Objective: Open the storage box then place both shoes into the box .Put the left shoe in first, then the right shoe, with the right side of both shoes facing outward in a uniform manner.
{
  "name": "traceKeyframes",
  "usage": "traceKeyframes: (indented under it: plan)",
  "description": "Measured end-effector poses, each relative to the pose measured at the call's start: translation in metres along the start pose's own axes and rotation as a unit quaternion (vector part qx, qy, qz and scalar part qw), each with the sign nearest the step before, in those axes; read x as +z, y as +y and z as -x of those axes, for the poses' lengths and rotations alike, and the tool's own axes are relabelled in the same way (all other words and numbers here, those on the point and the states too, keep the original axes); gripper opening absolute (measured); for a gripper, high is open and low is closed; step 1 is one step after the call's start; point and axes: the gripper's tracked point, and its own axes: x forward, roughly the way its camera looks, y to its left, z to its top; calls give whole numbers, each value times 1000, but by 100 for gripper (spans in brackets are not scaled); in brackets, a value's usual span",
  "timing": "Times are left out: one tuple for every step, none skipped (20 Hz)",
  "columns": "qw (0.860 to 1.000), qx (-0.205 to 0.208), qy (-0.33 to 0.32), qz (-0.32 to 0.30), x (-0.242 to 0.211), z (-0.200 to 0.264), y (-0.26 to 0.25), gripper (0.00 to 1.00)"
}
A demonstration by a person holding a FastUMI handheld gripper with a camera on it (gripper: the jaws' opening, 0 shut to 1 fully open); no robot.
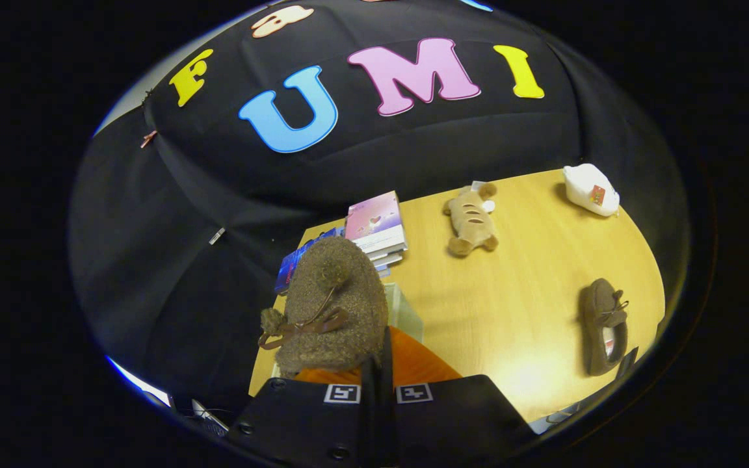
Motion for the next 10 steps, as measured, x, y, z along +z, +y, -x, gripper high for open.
traceKeyframes:
  plan:
    - [1000,4,3,-4,-4,-9,10,5]
    - [1000,4,7,-9,-11,-19,16,5]
    - [1000,-3,16,-14,-18,-28,20,5]
    - [999,-7,26,-20,-25,-34,27,5]
    - [999,-5,33,-25,-33,-41,35,5]
    - [999,-4,39,-30,-38,-50,42,5]
    - [998,-6,44,-34,-43,-56,49,5]
    - [998,-11,47,-36,-48,-64,51,5]
    - [998,-19,50,-35,-53,-73,54,5]
    - [998,-30,54,-33,-59,-83,52,5]
